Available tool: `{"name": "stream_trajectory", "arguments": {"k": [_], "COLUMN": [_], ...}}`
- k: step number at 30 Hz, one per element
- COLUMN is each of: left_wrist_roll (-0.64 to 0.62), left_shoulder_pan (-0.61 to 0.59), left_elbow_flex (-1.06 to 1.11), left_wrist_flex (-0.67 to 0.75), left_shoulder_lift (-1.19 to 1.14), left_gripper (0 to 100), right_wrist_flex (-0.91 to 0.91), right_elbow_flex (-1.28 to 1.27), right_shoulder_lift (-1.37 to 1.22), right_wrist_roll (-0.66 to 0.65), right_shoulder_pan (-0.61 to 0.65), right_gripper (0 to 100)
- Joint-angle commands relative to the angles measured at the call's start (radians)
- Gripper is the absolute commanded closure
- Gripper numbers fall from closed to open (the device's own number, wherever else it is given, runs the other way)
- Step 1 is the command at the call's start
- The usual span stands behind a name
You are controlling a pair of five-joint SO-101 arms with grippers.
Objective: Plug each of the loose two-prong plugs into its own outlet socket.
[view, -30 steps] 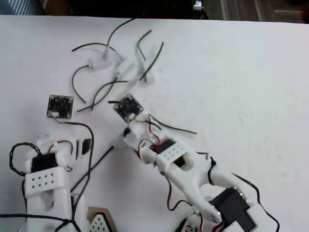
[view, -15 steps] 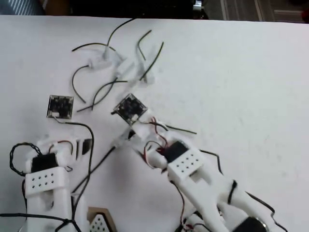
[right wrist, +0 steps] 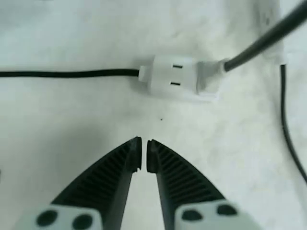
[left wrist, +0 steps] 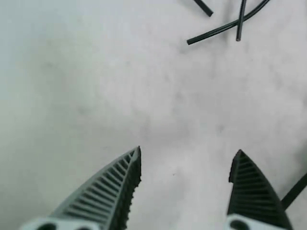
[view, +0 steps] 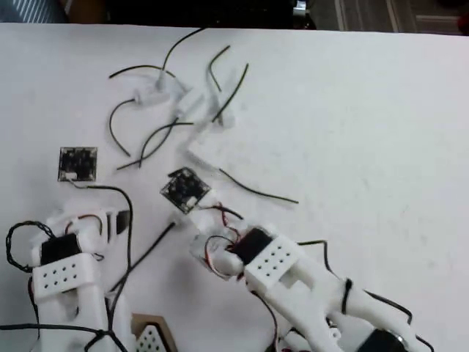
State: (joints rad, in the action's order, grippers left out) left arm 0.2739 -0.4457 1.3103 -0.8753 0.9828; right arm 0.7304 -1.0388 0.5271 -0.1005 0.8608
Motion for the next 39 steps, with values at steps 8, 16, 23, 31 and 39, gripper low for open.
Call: {"name": "stream_trajectory", "arguments": {"k": [8,16,23,31,39], "left_wrist_roll": [-0.031,-0.031,-0.031,-0.031,-0.035], "left_shoulder_pan": [-0.018,-0.018,-0.018,-0.013,0.012], "left_elbow_flex": [-0.035,-0.034,-0.034,-0.032,-0.035], "left_wrist_flex": [0.02,0.02,0.02,0.02,0.06], "left_shoulder_lift": [0.019,0.019,0.019,0.019,0.021], "left_gripper": [70,70,70,70,70], "right_wrist_flex": [-0.266,-0.578,-0.549,-0.154,0.062], "right_elbow_flex": [0.241,0.39,0.37,0.356,0.267], "right_shoulder_lift": [-0.429,-0.567,-0.441,-0.108,0.186], "right_wrist_roll": [0.032,0.031,0.023,0.023,0.023], "right_shoulder_pan": [-0.008,-0.165,-0.205,-0.216,-0.274], "right_gripper": [98.1,98.1,98.1,98.1,97.8]}}
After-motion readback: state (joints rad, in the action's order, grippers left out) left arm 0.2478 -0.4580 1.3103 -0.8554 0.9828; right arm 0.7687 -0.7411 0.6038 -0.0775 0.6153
